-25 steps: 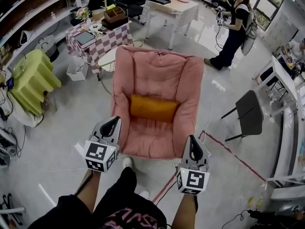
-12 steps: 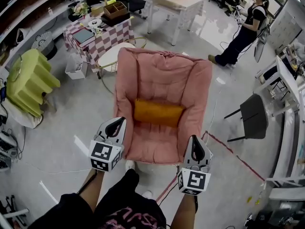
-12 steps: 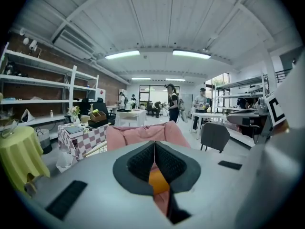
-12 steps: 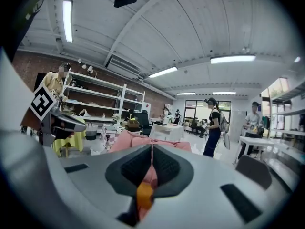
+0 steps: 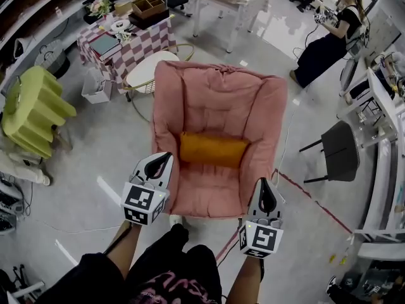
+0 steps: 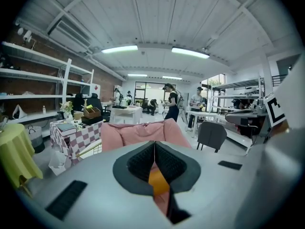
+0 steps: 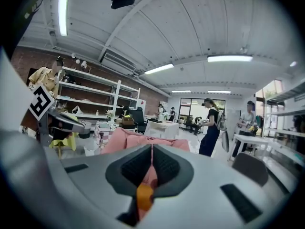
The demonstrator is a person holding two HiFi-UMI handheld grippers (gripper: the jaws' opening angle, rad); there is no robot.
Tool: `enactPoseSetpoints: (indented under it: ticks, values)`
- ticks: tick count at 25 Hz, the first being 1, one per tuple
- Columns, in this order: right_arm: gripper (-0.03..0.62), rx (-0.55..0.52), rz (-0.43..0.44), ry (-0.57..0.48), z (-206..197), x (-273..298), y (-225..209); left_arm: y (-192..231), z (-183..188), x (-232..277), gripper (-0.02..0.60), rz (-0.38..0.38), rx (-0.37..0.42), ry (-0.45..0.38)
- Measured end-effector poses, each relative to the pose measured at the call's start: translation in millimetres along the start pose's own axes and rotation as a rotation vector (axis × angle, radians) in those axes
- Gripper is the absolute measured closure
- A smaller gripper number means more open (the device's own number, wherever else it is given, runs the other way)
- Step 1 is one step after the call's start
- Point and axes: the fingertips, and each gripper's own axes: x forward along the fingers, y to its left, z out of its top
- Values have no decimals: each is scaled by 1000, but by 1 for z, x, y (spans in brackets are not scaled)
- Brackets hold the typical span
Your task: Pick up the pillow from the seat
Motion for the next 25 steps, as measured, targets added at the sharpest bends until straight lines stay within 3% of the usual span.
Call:
enactPoseSetpoints:
  ticks: [12,25]
  values:
    - [572,-12,-24,-8,13,6,2,6,2,7,571,-23,-4,5]
    - [572,29,43,-27,7,20,-9,-4,8,10,569,26,2,-3]
